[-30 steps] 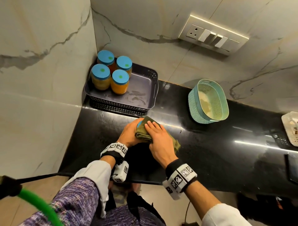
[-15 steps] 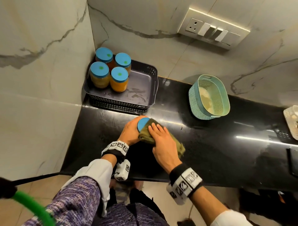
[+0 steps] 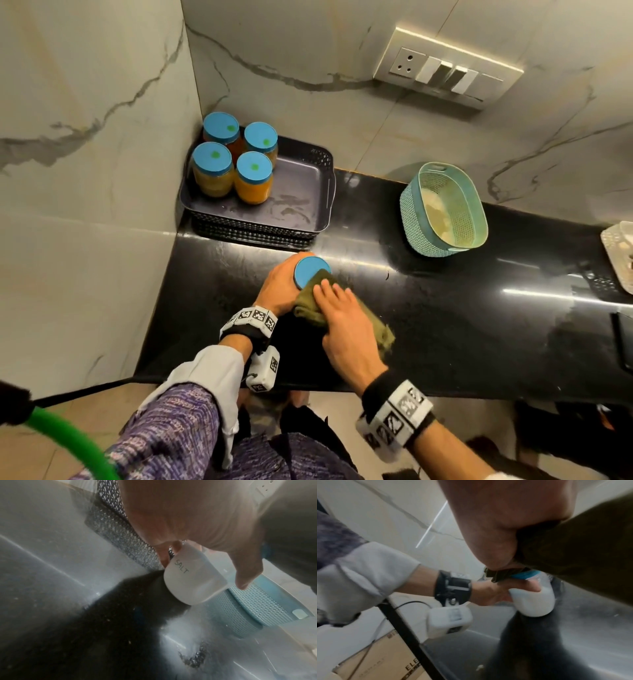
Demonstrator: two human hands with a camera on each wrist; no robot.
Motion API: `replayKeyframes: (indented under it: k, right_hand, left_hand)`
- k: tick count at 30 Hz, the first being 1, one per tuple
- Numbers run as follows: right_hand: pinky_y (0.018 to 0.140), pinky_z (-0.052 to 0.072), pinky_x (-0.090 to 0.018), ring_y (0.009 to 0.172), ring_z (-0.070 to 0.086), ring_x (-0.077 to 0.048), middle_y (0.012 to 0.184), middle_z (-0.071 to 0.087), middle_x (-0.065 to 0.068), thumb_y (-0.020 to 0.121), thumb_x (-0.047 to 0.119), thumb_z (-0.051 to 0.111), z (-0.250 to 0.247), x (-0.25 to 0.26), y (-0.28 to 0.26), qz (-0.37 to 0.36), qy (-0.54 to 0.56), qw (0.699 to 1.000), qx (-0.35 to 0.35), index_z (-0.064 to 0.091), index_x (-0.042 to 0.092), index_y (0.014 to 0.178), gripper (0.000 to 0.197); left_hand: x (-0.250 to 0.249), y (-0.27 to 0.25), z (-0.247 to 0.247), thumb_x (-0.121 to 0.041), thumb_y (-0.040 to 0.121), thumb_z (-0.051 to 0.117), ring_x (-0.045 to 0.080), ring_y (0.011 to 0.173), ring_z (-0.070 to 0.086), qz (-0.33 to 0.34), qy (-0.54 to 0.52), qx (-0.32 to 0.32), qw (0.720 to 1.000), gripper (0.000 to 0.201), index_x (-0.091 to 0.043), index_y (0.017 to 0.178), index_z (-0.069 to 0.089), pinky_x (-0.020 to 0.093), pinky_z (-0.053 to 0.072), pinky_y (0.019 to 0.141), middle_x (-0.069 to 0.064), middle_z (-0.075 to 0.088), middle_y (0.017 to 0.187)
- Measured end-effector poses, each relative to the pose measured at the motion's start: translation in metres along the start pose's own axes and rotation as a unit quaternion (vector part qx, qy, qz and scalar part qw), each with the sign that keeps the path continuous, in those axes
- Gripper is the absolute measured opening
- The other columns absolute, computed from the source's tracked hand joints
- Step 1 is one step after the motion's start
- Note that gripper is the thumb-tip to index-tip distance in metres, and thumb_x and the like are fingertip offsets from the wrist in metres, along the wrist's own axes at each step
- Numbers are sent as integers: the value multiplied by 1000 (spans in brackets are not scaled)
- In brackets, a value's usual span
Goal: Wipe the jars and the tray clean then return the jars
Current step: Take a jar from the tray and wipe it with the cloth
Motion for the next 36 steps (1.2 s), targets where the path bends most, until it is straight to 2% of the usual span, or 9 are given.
replayKeyframes:
  k: [4,8,11,17,22,27,29,32,36]
  right_hand:
    - [132,11,-43,155,34,-30,163,43,-12,71,-8,61,5,14,28,-40,23,999,-15,44,8,157,89]
    - [132,15,-42,156,32,-29,165,40,-10,70,-4,61,-4,-2,53,-11,7,1000,-3,42,9,158,91]
    - [131,12,-41,155,34,-30,164,42,-11,67,-7,64,1,-8,20,-1,-6,1000,-9,42,8,157,94]
    - [130,0,-32,160,21,-23,169,31,-6,77,-6,61,13,19,25,-50,46,998,-7,33,13,163,92]
    - [130,16,-33,156,31,-27,168,35,-9,71,-9,56,-2,-5,55,65,120,990,-23,35,17,162,97]
    - [116,47,-37,126,65,-17,132,73,3,75,-14,45,9,-39,7,189,323,927,-24,61,32,145,86]
    - [100,57,-31,110,70,-13,110,78,13,75,-21,42,14,-53,-6,255,456,850,-61,73,30,124,77]
    - [79,60,-38,97,69,-35,97,78,-7,78,-21,46,8,-67,-4,328,562,751,-115,73,19,108,58]
    - [82,56,-19,96,67,-8,103,74,5,78,-17,51,-24,-47,13,208,540,806,-123,70,16,119,56]
  left_hand:
    - [3,-2,-1,-50,75,69,-2,114,66,-25,-33,-9,999,50,-34,122,65,47,47,114,-4,70,124]
    - [-1,0,-2,-40,61,90,8,125,64,-2,17,11,1000,81,-33,136,59,36,47,113,-7,67,135]
    - [-3,0,-1,-31,75,87,7,118,66,9,46,8,999,63,-33,133,61,35,51,108,-12,69,127]
    - [-2,-2,-5,-40,89,62,21,126,60,-57,14,12,998,64,-6,143,52,33,43,115,22,58,144]
    - [0,1,-1,-35,61,89,-6,113,65,-40,42,20,998,79,-32,135,62,19,50,101,-18,70,123]
    - [0,3,3,-30,52,98,3,107,65,-18,52,-13,998,85,-31,130,62,18,49,96,-14,70,118]
    - [-6,2,6,-26,53,100,5,103,65,-37,27,-28,999,81,-28,126,64,10,47,90,-11,71,113]
    - [-12,4,3,-8,56,100,9,96,66,-80,-85,-56,992,72,-15,119,65,10,50,80,-2,72,108]
    - [-35,-4,1,-10,48,92,12,94,67,-98,-220,-74,968,74,-8,118,66,21,54,77,1,73,104]
Point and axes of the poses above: each hand's wrist, its own y-axis towards the middle knuckle, its own z-axis out of the palm, x = y × z, the point moved 1 cm from there along y, towards the middle knuckle
